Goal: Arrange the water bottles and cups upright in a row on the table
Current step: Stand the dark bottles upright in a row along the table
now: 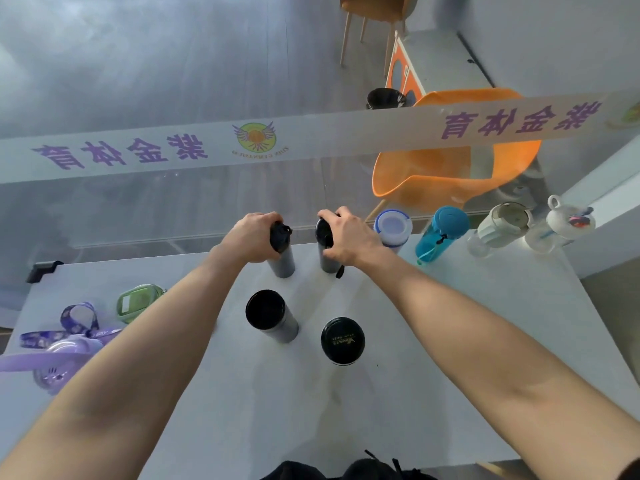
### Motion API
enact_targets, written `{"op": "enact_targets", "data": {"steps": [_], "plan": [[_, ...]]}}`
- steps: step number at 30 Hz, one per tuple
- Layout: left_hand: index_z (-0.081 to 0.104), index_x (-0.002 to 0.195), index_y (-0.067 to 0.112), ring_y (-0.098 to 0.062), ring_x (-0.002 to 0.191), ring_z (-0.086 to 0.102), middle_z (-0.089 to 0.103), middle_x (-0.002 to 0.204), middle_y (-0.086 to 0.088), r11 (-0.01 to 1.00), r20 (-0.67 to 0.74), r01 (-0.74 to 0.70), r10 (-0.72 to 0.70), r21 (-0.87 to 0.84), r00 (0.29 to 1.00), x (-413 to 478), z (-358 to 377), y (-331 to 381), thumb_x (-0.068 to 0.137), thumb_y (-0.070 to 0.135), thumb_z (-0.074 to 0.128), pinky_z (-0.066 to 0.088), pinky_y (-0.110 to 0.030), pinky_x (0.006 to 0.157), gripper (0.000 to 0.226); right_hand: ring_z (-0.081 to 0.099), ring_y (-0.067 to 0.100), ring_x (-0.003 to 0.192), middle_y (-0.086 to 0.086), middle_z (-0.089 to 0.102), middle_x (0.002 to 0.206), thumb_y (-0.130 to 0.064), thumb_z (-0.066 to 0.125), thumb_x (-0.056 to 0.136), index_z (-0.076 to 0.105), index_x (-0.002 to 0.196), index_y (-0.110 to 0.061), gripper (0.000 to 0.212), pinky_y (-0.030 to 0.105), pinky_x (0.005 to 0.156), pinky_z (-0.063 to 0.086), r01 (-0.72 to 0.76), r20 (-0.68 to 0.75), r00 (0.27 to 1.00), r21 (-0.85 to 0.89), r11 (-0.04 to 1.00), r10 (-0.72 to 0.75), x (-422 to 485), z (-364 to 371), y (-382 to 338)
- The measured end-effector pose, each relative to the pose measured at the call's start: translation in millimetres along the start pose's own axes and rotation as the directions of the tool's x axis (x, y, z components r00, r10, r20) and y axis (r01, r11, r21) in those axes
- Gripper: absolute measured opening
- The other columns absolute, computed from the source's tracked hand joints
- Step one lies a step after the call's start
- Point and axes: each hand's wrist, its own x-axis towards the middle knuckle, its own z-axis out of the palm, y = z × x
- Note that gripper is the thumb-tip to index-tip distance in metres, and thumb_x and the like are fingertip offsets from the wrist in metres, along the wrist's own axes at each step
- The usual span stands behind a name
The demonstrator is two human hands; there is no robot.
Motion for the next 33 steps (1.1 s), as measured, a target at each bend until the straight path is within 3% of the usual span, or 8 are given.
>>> {"op": "enact_targets", "data": {"steps": [6,13,16,20,24,26,30,33], "plan": [[0.059,0.142,0.027,-0.032,0.121,0.058,0.066,0.124,-0.006,1.0,0.009,-0.026,0.026,0.002,1.0,2.0,2.3,-0.7,0.073,0.03,0.089,0.046,-0.034,0.084,0.075,0.064,0.044,0.121,0.014,0.051,0.136,-0.023,0.08,0.083,0.044,0.157,-0.027,0.082,0.048,0.095,0.056,-0.021,0.004,1.0,0.024,0.999,0.021,0.1,-1.5,2.2],[0.035,0.164,0.029,-0.035,0.128,0.059,0.052,0.148,-0.007,1.0,0.028,-0.006,0.006,0.004,1.0,-10.9,-9.3,-4.7,0.074,0.032,0.092,0.054,-0.044,0.096,0.107,0.06,0.042,0.128,0.014,0.051,0.148,-0.048,0.09,0.075,0.017,0.171,-0.024,0.123,0.05,0.103,0.054,-0.036,0.017,0.999,-0.03,0.999,0.036,-5.5,-3.2,4.1],[0.046,0.157,0.025,-0.032,0.127,0.059,0.052,0.148,-0.006,0.999,-0.144,-0.023,0.016,-0.047,0.989,-32.8,-16.1,-5.2,0.086,0.028,0.078,0.05,-0.043,0.097,0.077,0.059,0.039,0.128,0.014,0.053,0.145,-0.049,0.082,0.084,0.04,0.16,-0.016,0.093,0.05,0.102,0.054,-0.04,-0.102,0.994,0.006,0.999,0.04,-23.5,-8.9,1.3],[0.066,0.123,0.026,-0.023,0.104,0.068,0.065,0.115,0.004,0.988,-0.31,-0.094,0.052,-0.123,0.949,-80.0,-11.5,-2.9,0.092,0.039,0.062,0.056,-0.045,0.094,0.033,0.067,0.037,0.106,0.011,0.064,0.118,-0.04,0.067,0.096,0.067,0.123,-0.012,0.039,0.048,0.088,0.057,0.049,-0.271,0.962,0.077,0.996,-0.027,-71.7,-2.9,-1.6],[0.063,0.135,0.031,-0.013,0.108,0.063,0.065,0.118,0.011,0.98,0.007,-0.071,0.073,-0.185,0.997,-123.2,8.0,4.7,0.077,0.072,0.081,0.052,-0.037,0.098,0.073,0.066,0.033,0.116,0.009,0.063,0.126,-0.067,0.067,0.091,0.061,0.137,-0.02,0.066,0.045,0.096,0.055,0.074,0.024,0.997,-0.01,0.997,-0.074,-128.0,23.4,-8.2],[0.058,0.14,0.031,-0.016,0.113,0.058,0.062,0.121,0.011,0.992,0.122,-0.042,0.056,-0.115,0.991,-135.7,21.8,7.7,0.067,0.067,0.09,0.051,-0.038,0.101,0.087,0.064,0.032,0.12,0.008,0.06,0.131,-0.078,0.071,0.08,0.054,0.143,-0.023,0.086,0.044,0.098,0.055,0.053,0.154,0.987,-0.037,0.998,-0.047,-146.3,37.7,-10.6],[0.052,0.123,0.03,-0.026,0.104,0.06,0.062,0.106,0.006,0.995,0.048,-0.041,0.045,-0.095,0.998,-147.6,42.4,8.1,0.07,0.035,0.092,0.051,-0.04,0.082,0.067,0.064,0.033,0.116,0.006,0.057,0.12,-0.064,0.084,0.07,0.052,0.136,-0.022,0.085,0.044,0.093,0.058,0.046,0.198,0.98,-0.053,0.998,-0.034,-163.3,61.1,-12.9],[0.048,0.117,0.028,-0.027,0.093,0.061,0.063,0.1,0.004,0.992,-0.014,-0.01,0.008,-0.13,1.0,-151.3,45.6,6.8,0.068,0.033,0.089,0.054,-0.043,0.072,0.064,0.063,0.034,0.114,0.007,0.057,0.118,-0.049,0.084,0.073,0.05,0.135,-0.02,0.076,0.045,0.091,0.059,0.042,0.141,0.989,-0.03,0.999,-0.037,-167.9,70.5,-12.1]]}}
